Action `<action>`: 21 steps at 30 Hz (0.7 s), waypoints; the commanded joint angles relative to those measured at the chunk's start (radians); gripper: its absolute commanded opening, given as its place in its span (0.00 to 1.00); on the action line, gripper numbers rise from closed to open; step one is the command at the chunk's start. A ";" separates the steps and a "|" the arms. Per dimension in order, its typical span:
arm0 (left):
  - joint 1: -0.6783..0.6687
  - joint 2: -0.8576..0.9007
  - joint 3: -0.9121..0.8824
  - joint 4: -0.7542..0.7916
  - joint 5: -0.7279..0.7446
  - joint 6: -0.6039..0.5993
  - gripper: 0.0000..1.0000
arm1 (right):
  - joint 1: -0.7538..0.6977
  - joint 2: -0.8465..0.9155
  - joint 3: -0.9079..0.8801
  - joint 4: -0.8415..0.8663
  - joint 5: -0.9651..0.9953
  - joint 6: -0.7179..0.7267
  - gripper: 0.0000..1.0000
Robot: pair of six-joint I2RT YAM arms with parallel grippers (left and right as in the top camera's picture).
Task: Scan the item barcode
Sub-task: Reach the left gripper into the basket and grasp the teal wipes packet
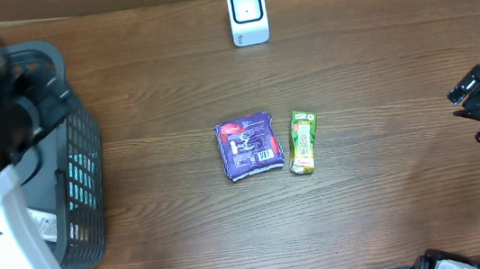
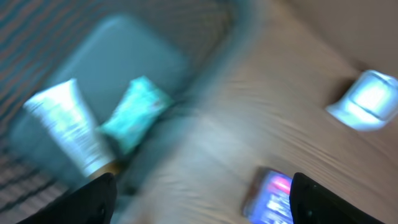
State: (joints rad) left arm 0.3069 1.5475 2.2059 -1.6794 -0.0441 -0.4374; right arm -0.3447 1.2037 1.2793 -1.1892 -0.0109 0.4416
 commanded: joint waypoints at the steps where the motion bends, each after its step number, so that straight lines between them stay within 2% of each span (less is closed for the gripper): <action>1: 0.167 0.006 -0.148 0.029 -0.010 0.034 0.80 | -0.003 -0.001 0.016 0.006 0.006 0.004 1.00; 6: 0.341 0.006 -0.330 0.149 0.116 0.153 0.80 | -0.003 -0.001 0.016 0.006 0.007 0.004 1.00; 10: 0.437 0.006 -0.476 0.259 0.212 0.199 0.80 | -0.003 -0.001 0.016 0.006 0.006 0.004 1.00; 15: 0.467 0.022 -0.650 0.428 0.217 0.331 0.79 | -0.003 -0.001 0.016 0.006 0.006 0.004 1.00; 21: 0.443 0.086 -0.817 0.590 0.219 0.409 0.78 | -0.003 -0.001 0.016 0.006 0.006 0.004 1.00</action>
State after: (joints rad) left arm 0.7650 1.5932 1.4586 -1.1309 0.1505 -0.1150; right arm -0.3447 1.2037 1.2793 -1.1896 -0.0109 0.4416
